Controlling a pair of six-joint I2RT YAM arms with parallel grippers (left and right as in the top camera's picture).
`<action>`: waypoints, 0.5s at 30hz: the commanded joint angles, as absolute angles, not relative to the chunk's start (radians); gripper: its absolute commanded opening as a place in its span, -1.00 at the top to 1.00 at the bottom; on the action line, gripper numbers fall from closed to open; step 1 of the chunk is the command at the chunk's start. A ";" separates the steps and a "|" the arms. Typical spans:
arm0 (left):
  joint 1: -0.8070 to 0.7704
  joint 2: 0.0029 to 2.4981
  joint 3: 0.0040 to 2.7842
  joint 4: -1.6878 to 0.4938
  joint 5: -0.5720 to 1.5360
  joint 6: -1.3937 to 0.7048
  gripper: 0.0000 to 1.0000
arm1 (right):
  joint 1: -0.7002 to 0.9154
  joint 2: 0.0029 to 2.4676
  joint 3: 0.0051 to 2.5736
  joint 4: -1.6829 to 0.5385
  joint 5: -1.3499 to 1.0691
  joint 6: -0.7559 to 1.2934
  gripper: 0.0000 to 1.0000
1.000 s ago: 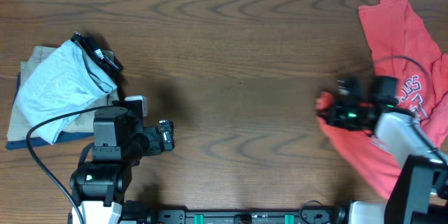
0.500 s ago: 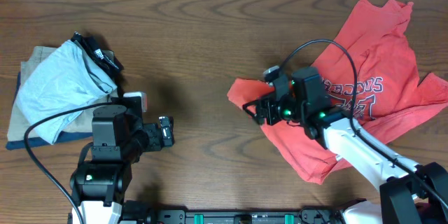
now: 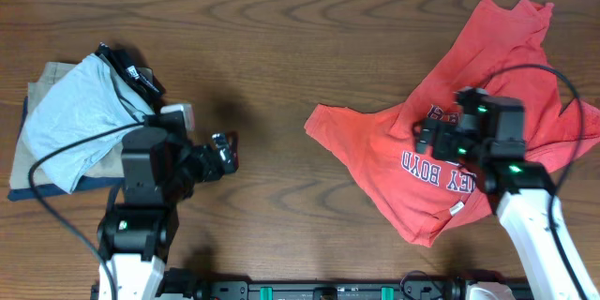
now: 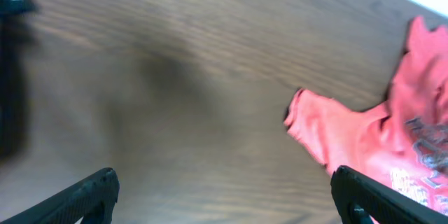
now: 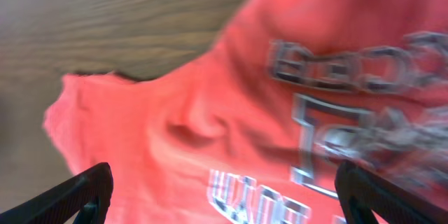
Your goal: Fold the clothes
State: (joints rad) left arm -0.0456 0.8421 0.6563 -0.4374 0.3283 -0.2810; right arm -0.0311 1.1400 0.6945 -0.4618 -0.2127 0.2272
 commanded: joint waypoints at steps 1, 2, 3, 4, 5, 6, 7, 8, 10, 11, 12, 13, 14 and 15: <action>-0.091 0.943 0.673 -0.385 0.415 -0.333 -0.96 | -0.093 1.092 0.701 -0.510 -0.189 0.220 -0.99; -0.112 0.978 0.673 -0.366 0.417 -0.352 -0.96 | -0.109 1.082 0.700 -0.525 -0.187 0.220 -0.98; -0.138 1.022 0.673 -0.344 0.417 -0.376 -0.95 | -0.120 1.075 0.700 -0.537 -0.187 0.220 -0.99; -0.164 1.062 0.673 -0.322 0.420 -0.392 -0.96 | -0.134 1.069 0.701 -0.551 -0.187 0.220 -0.99; -0.197 1.108 0.673 -0.297 0.420 -0.414 -0.96 | -0.142 1.068 0.701 -0.559 -0.187 0.220 -0.98; -0.233 1.155 0.673 -0.271 0.420 -0.440 -0.96 | -0.150 1.068 0.700 -0.566 -0.187 0.220 -0.99; -0.263 1.195 0.673 -0.248 0.420 -0.462 -0.96 | -0.156 1.068 0.700 -0.572 -0.187 0.220 -0.99; -0.300 1.242 0.673 -0.220 0.420 -0.485 -0.96 | -0.160 1.068 0.700 -0.577 -0.187 0.220 -0.99; -0.368 1.327 0.673 -0.163 0.420 -0.531 -0.95 | -0.161 1.068 0.700 -0.584 -0.183 0.220 -0.99; -0.398 1.364 0.673 -0.134 0.420 -0.553 -0.96 | -0.161 1.068 0.700 -0.585 -0.183 0.220 -0.99; -0.433 1.406 0.673 -0.099 0.420 -0.581 -0.96 | -0.161 1.068 0.700 -0.588 -0.183 0.220 -0.98; -0.462 1.440 0.673 -0.067 0.420 -0.602 -0.96 | -0.161 1.068 0.700 -0.590 -0.183 0.220 -0.99; -0.495 1.480 0.673 -0.027 0.420 -0.627 -0.96 | -0.161 1.068 0.700 -0.593 -0.183 0.220 -0.98; -0.522 1.512 0.673 0.010 0.419 -0.649 -0.97 | -0.161 1.068 0.700 -0.596 -0.183 0.220 -0.98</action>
State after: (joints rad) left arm -0.4610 1.4452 0.6586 -0.0322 0.4129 -0.5457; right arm -0.1562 1.0752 0.6945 -0.5907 -0.1864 0.2264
